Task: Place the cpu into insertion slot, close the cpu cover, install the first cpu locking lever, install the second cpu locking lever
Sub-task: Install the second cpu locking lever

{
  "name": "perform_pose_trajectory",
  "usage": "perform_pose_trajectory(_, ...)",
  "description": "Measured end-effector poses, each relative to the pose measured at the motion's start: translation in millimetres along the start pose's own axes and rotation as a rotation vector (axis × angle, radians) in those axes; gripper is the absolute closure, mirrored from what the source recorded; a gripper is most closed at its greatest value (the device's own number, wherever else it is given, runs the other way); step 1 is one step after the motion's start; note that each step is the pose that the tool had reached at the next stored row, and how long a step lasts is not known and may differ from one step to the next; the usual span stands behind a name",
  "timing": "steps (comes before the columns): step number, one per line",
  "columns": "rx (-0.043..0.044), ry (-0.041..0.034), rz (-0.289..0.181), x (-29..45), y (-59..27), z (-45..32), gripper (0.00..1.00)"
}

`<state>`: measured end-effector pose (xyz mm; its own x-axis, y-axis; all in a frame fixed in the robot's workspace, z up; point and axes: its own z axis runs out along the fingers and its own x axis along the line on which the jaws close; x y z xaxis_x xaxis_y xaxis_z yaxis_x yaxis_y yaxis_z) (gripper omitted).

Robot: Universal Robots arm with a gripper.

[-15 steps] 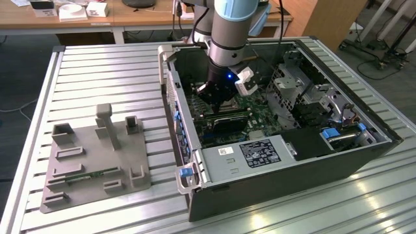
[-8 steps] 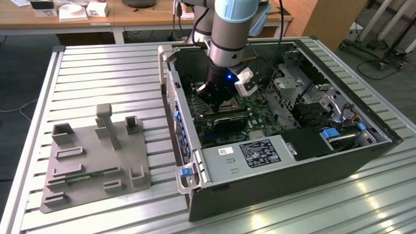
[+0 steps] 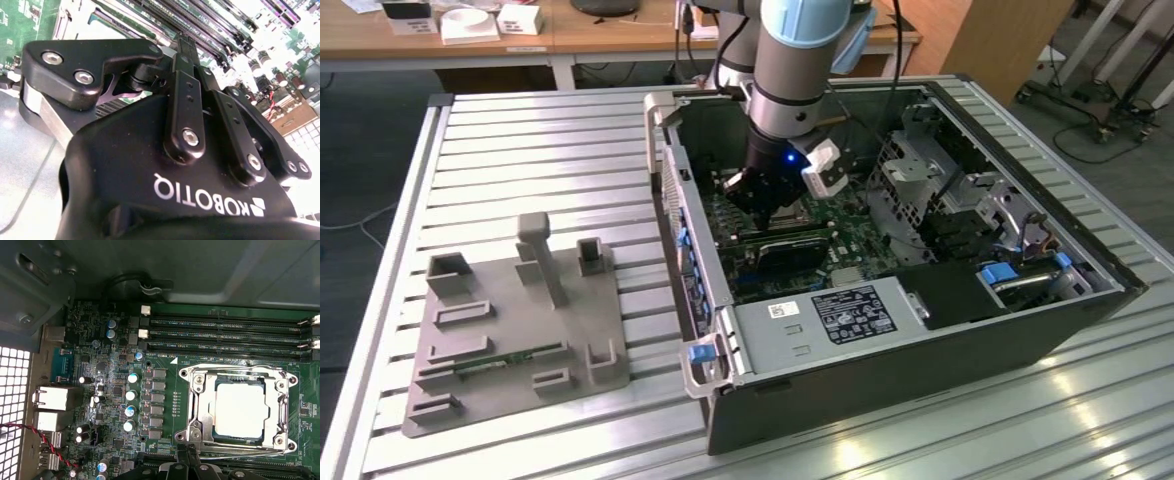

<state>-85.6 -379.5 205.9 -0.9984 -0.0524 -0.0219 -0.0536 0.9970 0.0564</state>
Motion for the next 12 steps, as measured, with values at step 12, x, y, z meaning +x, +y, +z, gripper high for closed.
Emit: perform_pose_trajectory(12,-0.0189,-0.0008,0.0,0.1,-0.3,5.8,0.9)
